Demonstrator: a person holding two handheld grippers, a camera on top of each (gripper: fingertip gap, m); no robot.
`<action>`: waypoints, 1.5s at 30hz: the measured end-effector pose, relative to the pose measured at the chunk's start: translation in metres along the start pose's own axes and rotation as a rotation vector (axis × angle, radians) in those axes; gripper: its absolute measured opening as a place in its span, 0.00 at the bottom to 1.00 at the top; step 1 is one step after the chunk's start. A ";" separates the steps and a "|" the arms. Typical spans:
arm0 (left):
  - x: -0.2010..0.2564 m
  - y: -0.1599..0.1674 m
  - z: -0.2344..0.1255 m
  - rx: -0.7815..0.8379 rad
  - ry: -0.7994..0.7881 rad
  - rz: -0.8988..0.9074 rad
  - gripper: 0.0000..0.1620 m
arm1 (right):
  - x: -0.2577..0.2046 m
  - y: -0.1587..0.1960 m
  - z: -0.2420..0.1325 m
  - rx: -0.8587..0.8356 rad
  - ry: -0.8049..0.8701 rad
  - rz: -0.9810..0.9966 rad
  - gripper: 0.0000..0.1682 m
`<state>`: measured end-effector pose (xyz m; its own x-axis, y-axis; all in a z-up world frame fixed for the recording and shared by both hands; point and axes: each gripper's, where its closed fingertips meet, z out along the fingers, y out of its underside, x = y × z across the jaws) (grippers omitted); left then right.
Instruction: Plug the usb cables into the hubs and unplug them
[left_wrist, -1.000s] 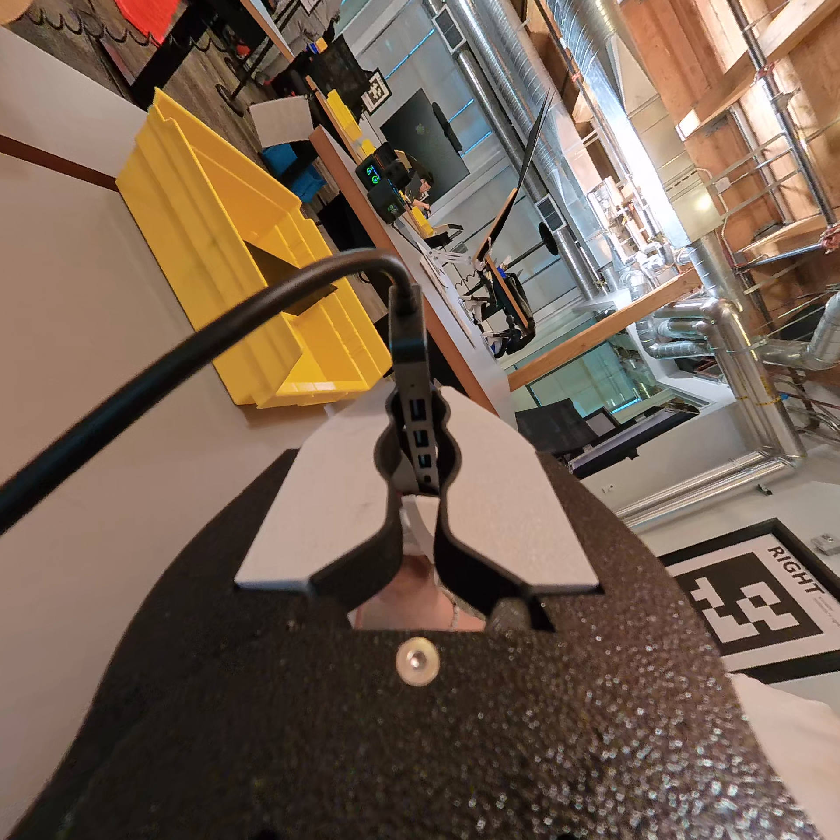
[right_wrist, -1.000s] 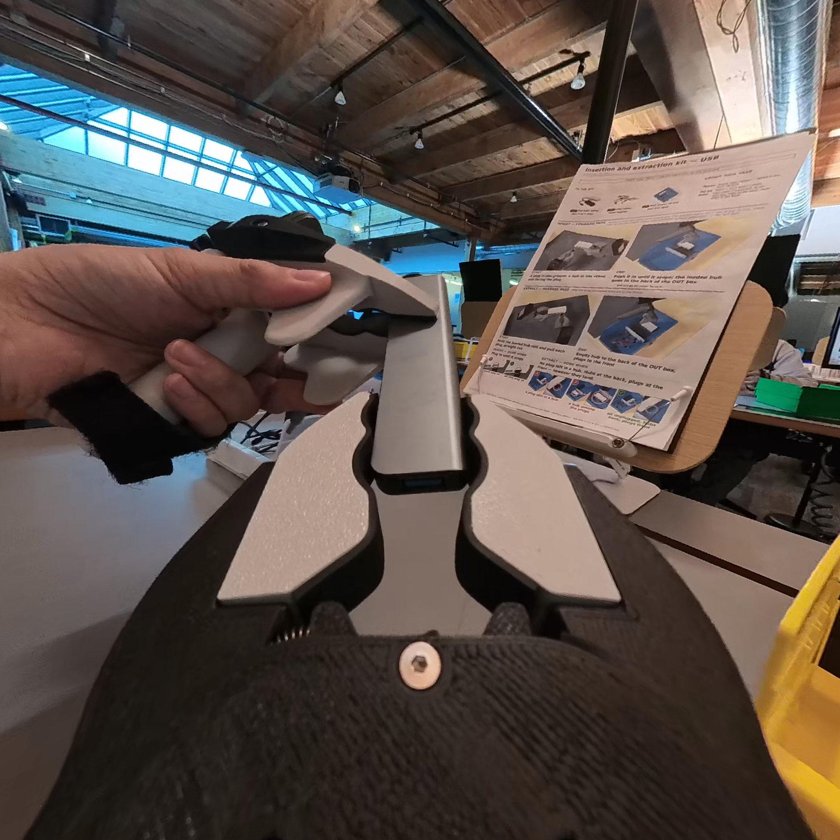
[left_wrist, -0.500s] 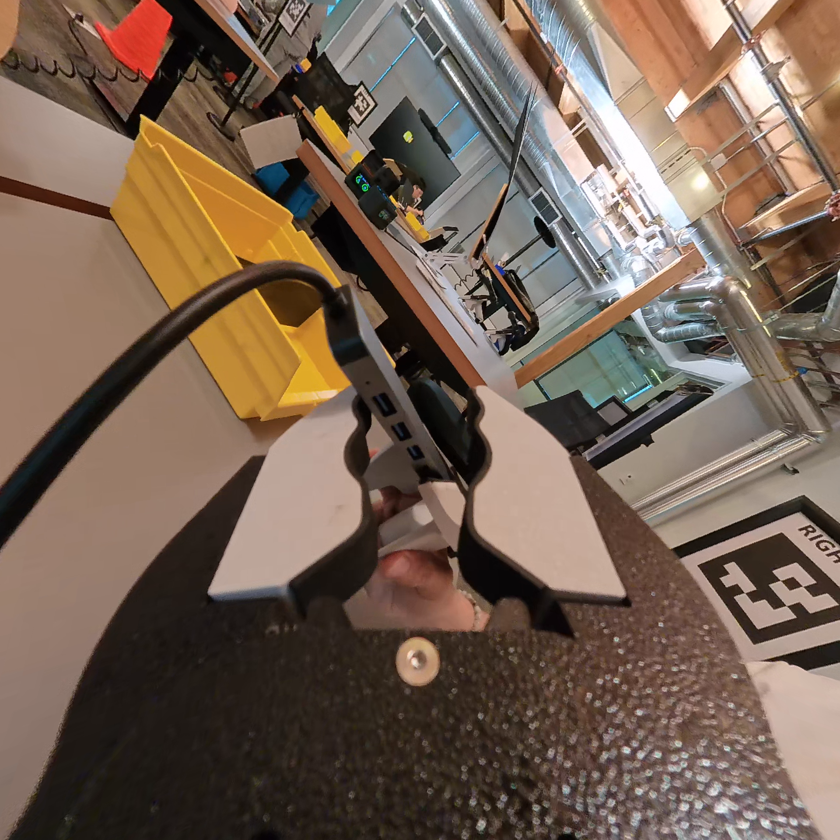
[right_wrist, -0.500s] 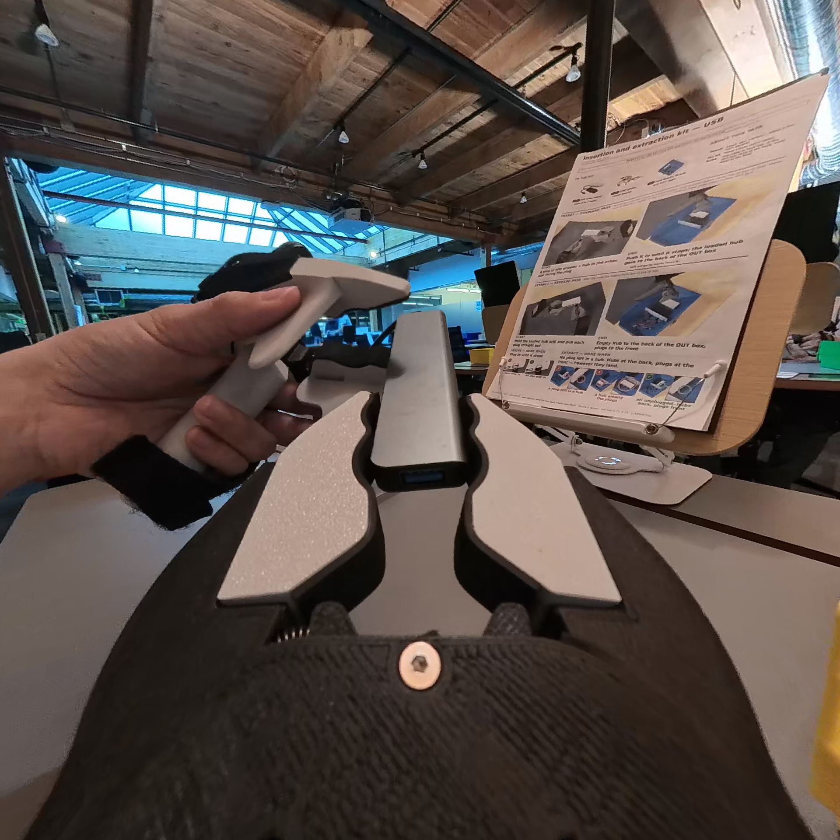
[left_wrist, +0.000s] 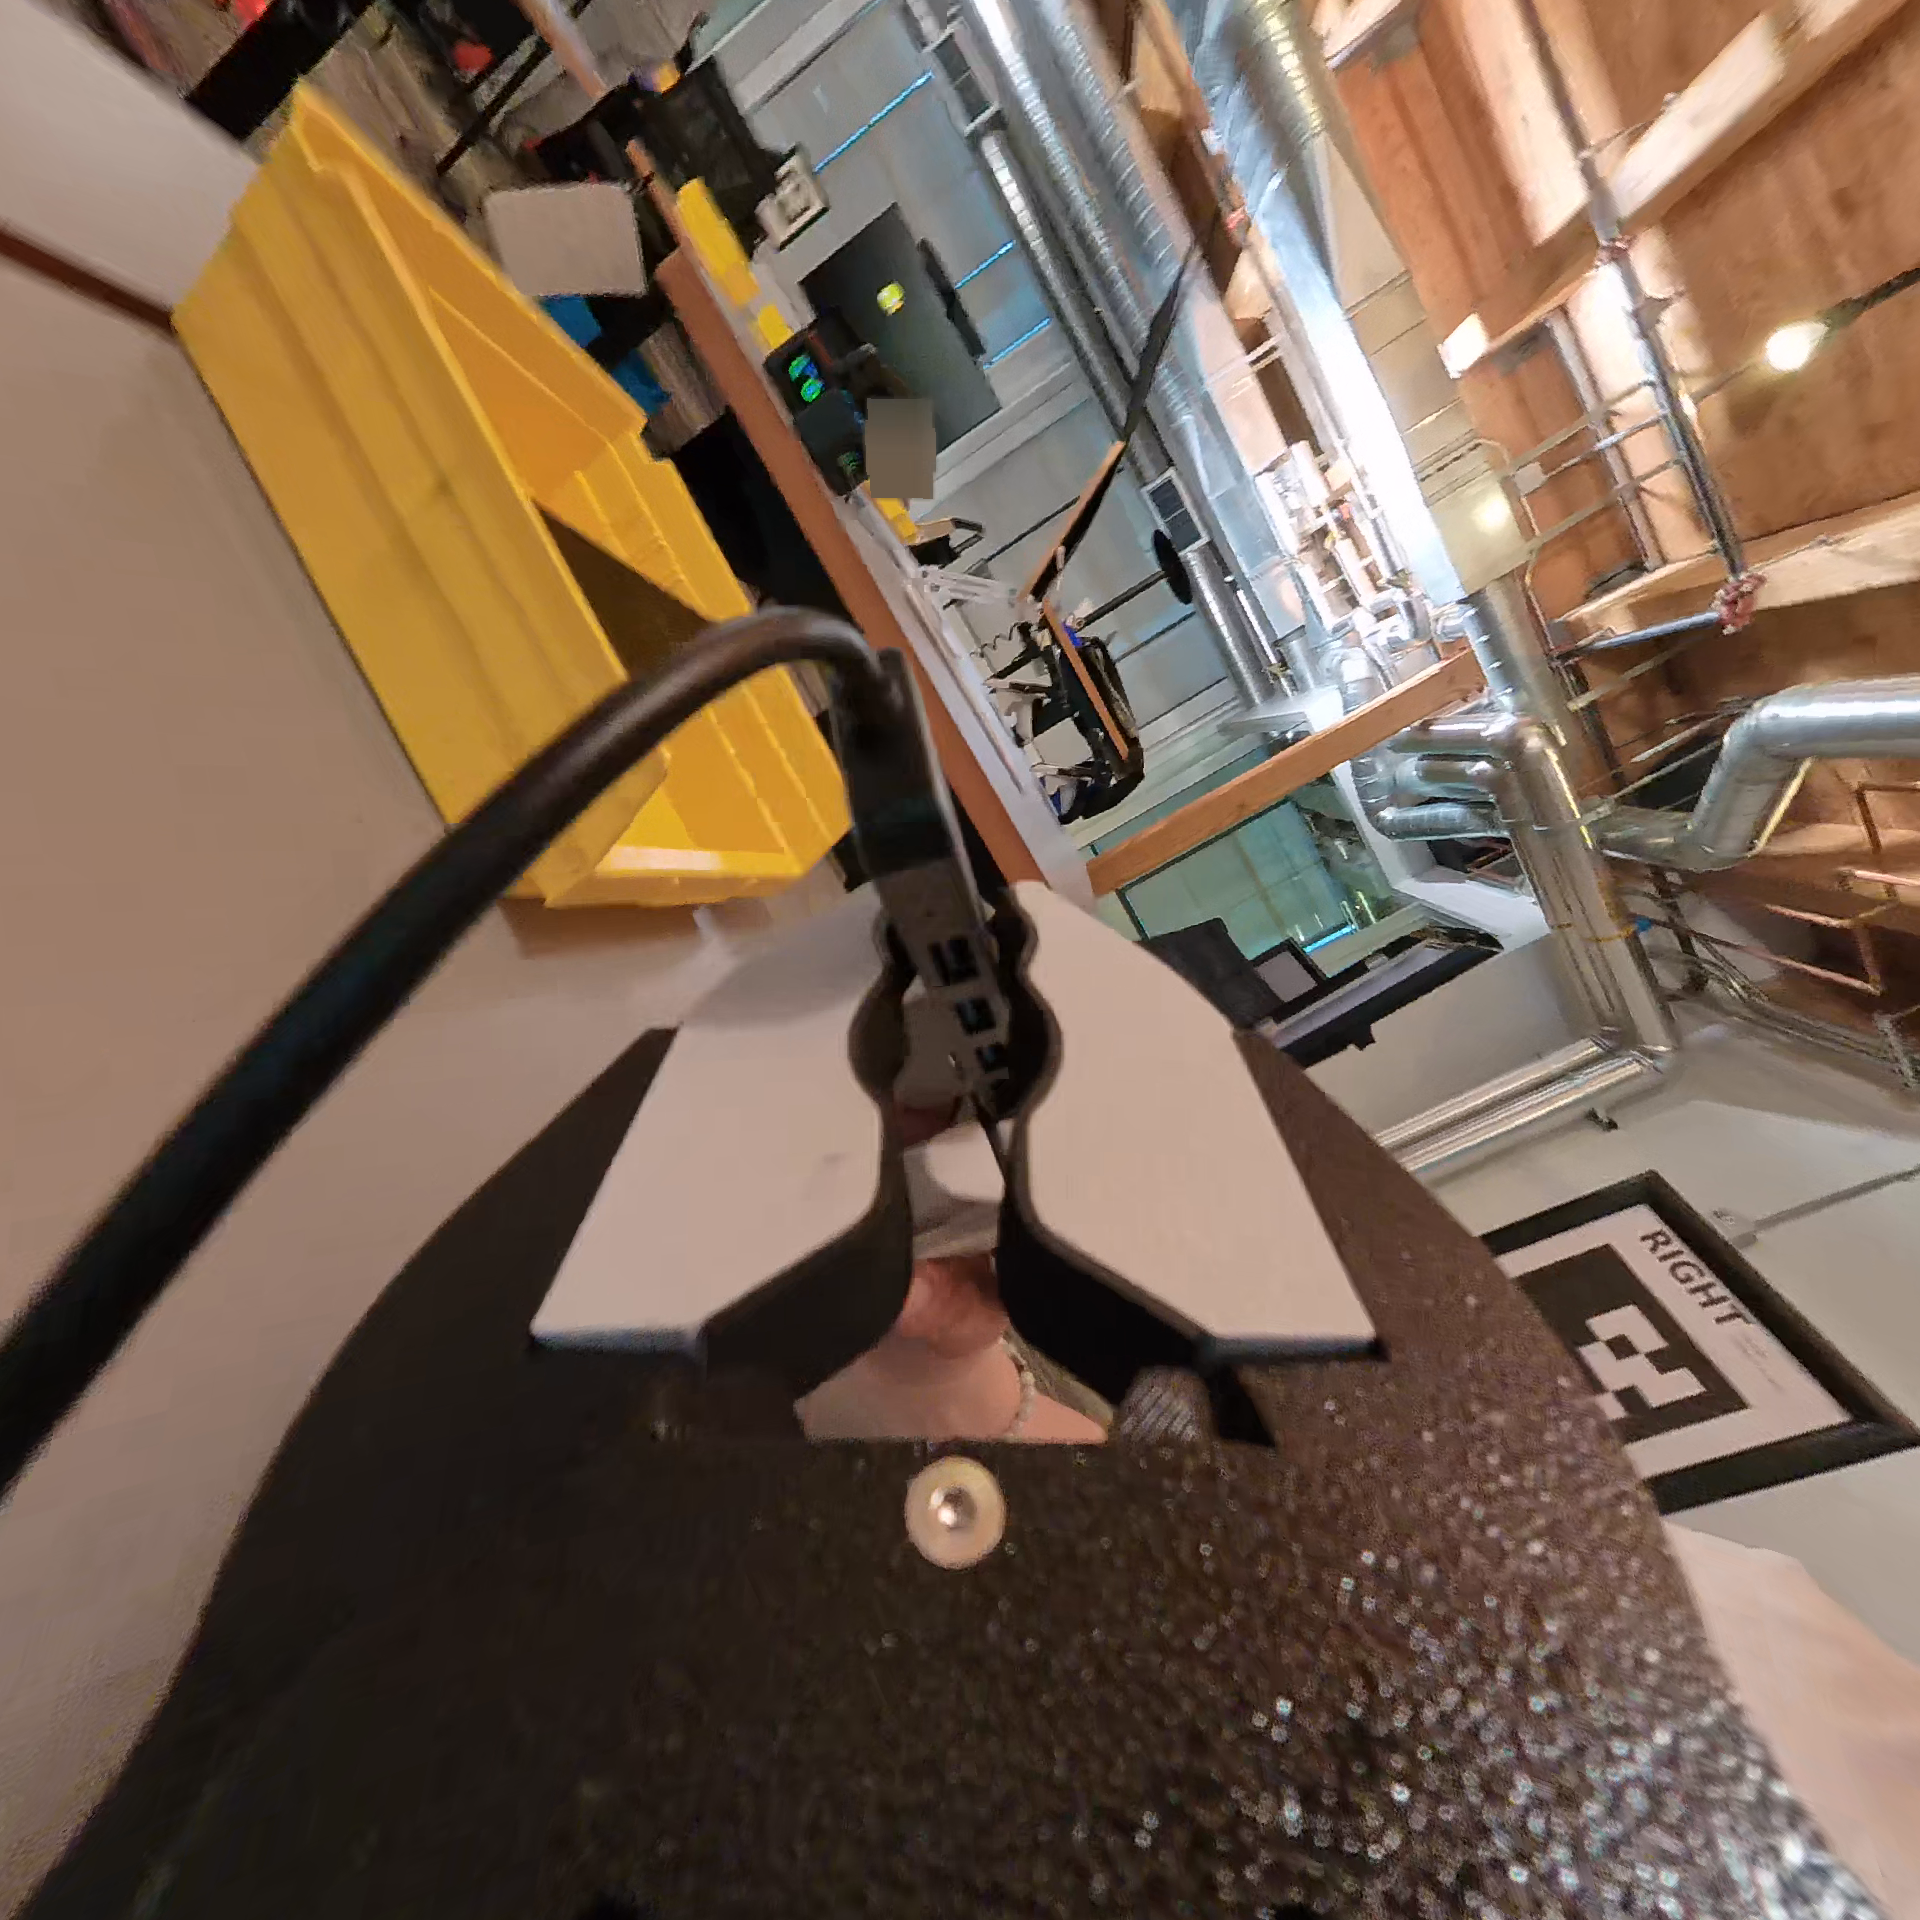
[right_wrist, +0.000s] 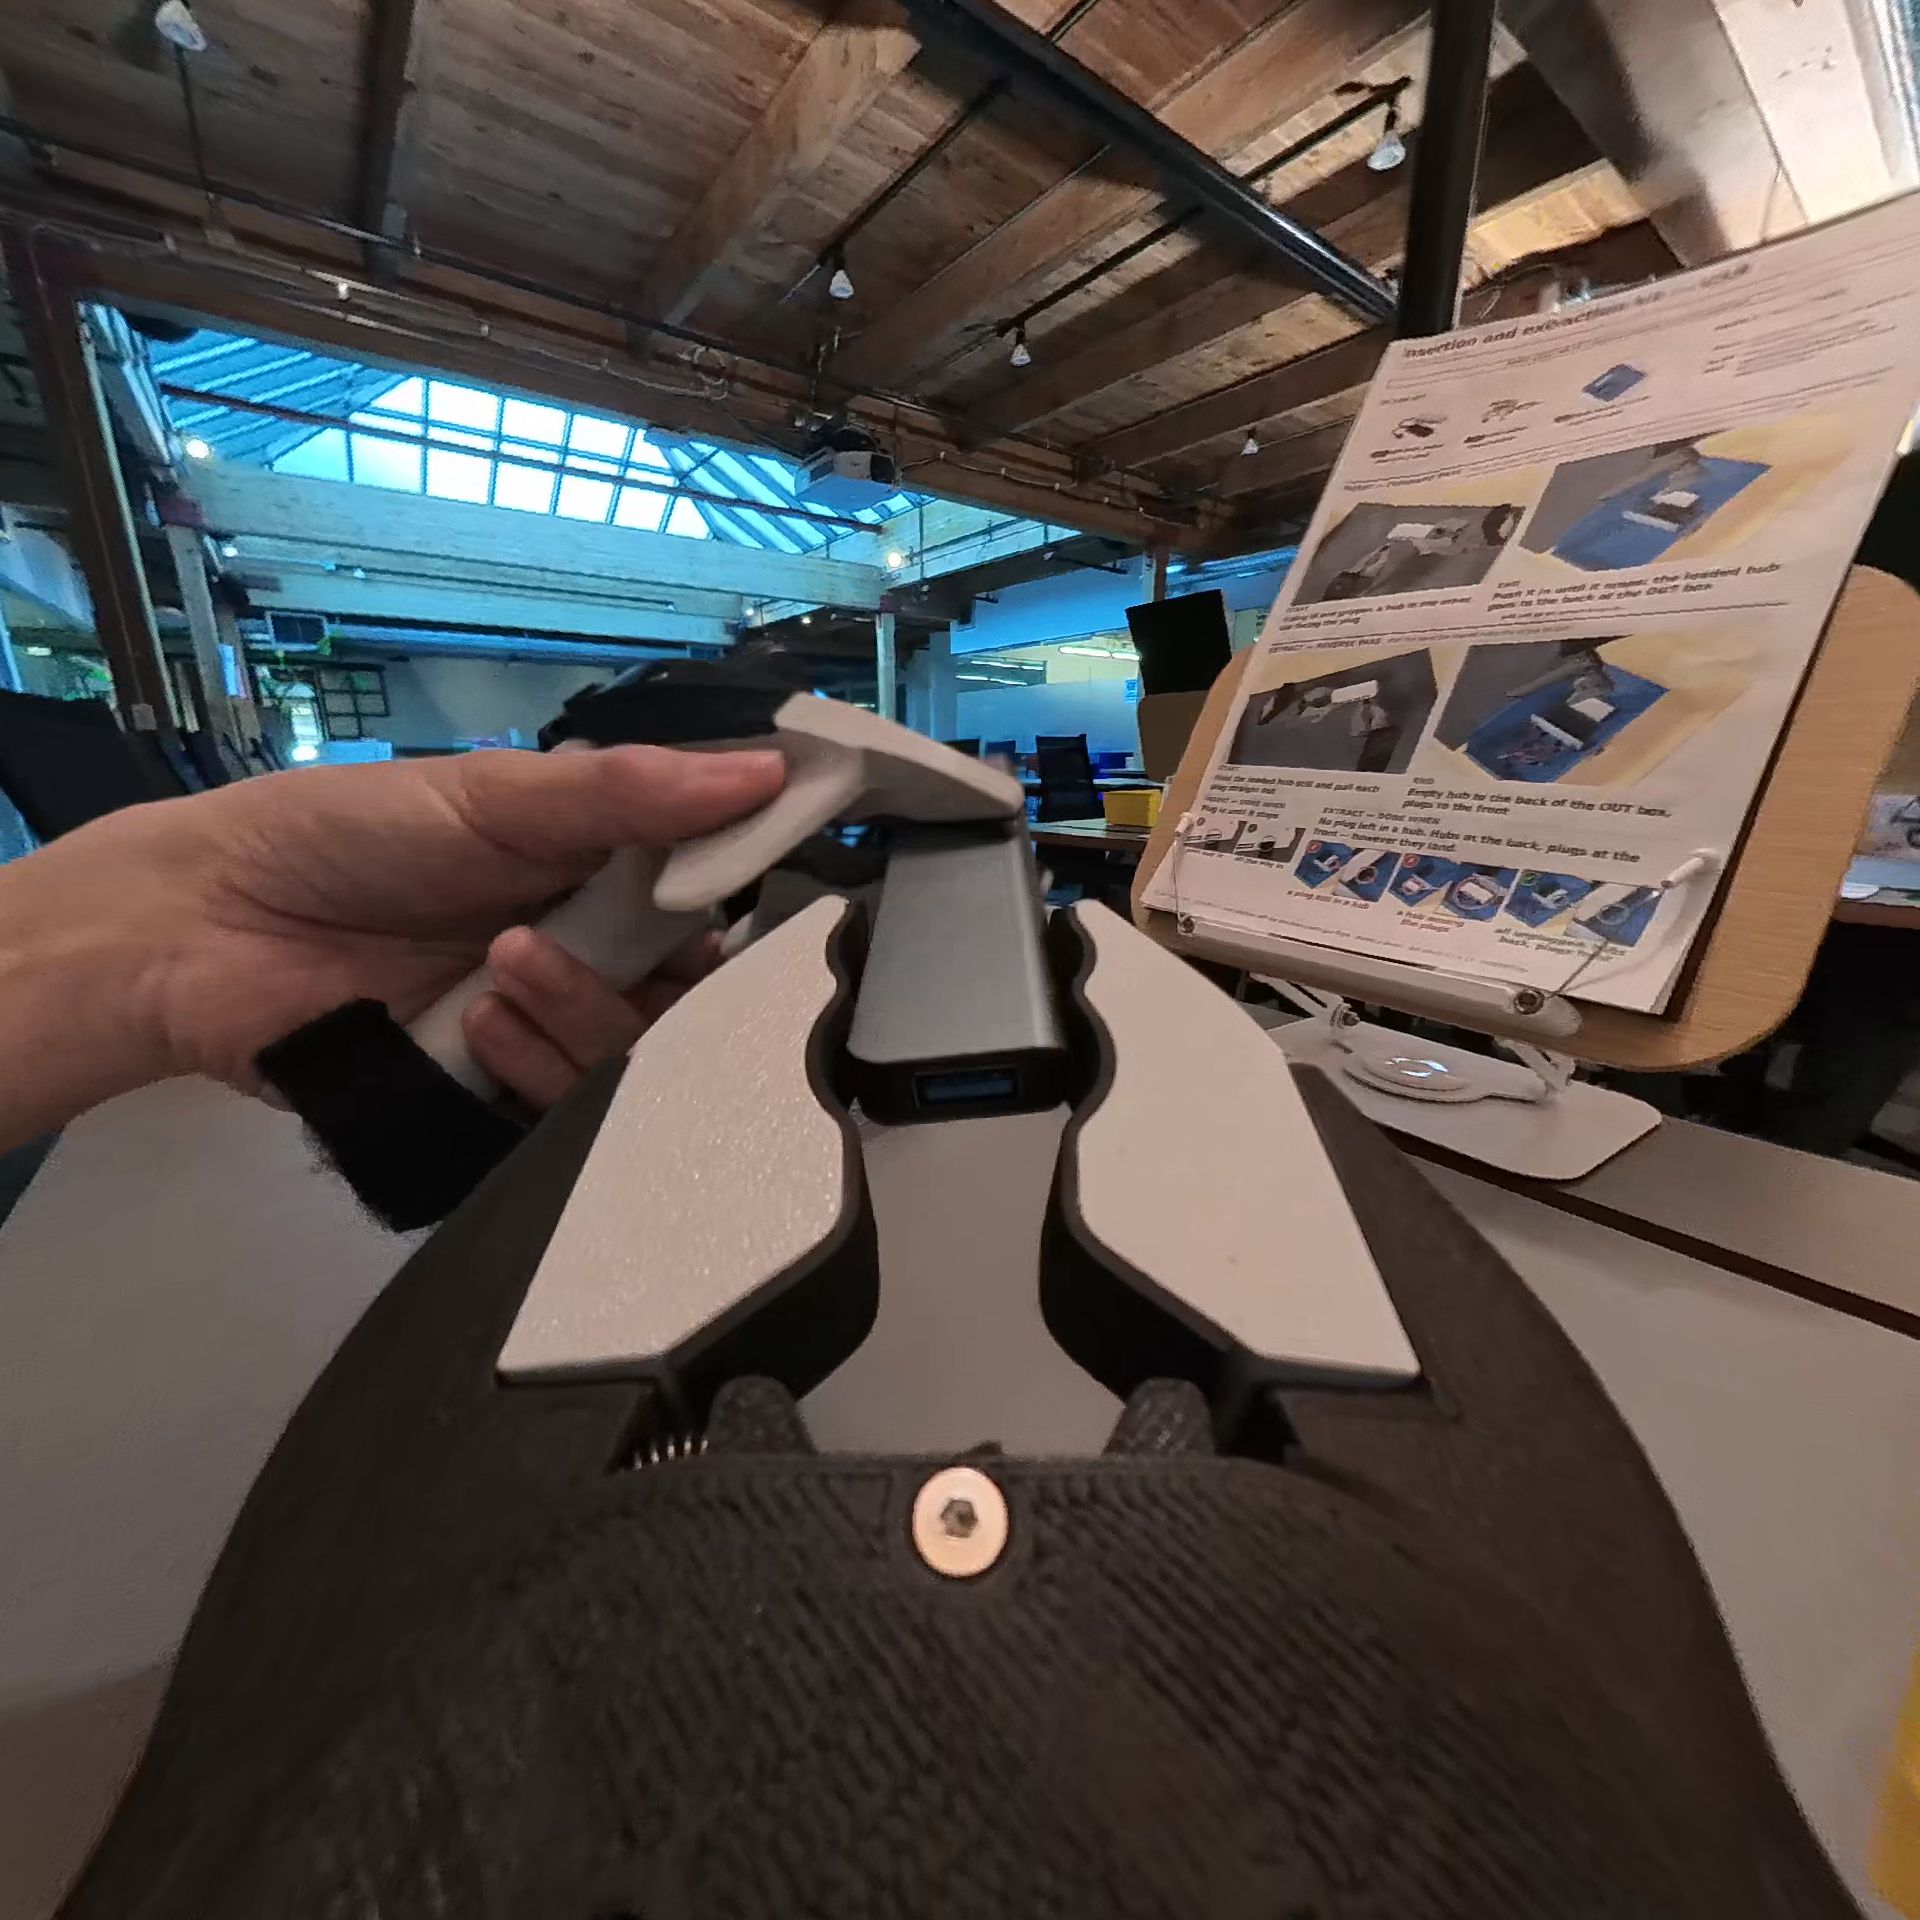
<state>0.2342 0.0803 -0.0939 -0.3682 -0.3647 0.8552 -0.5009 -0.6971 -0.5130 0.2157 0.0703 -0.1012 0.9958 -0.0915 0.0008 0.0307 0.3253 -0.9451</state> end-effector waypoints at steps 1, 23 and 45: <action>-0.001 -0.001 -0.001 0.009 -0.007 0.012 0.07 | -0.001 0.004 0.001 -0.028 -0.002 -0.020 0.21; -0.001 -0.006 -0.004 0.005 -0.215 0.179 0.06 | 0.005 0.039 0.008 -0.248 0.099 -0.170 0.21; -0.017 0.001 -0.004 -0.032 -0.268 0.198 0.06 | 0.005 0.059 0.010 -0.326 0.077 -0.119 0.21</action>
<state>0.2373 0.0881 -0.1087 -0.2441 -0.6438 0.7252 -0.4660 -0.5780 -0.6699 0.2233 0.0982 -0.1540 0.9771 -0.1853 0.1042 0.1044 -0.0086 -0.9945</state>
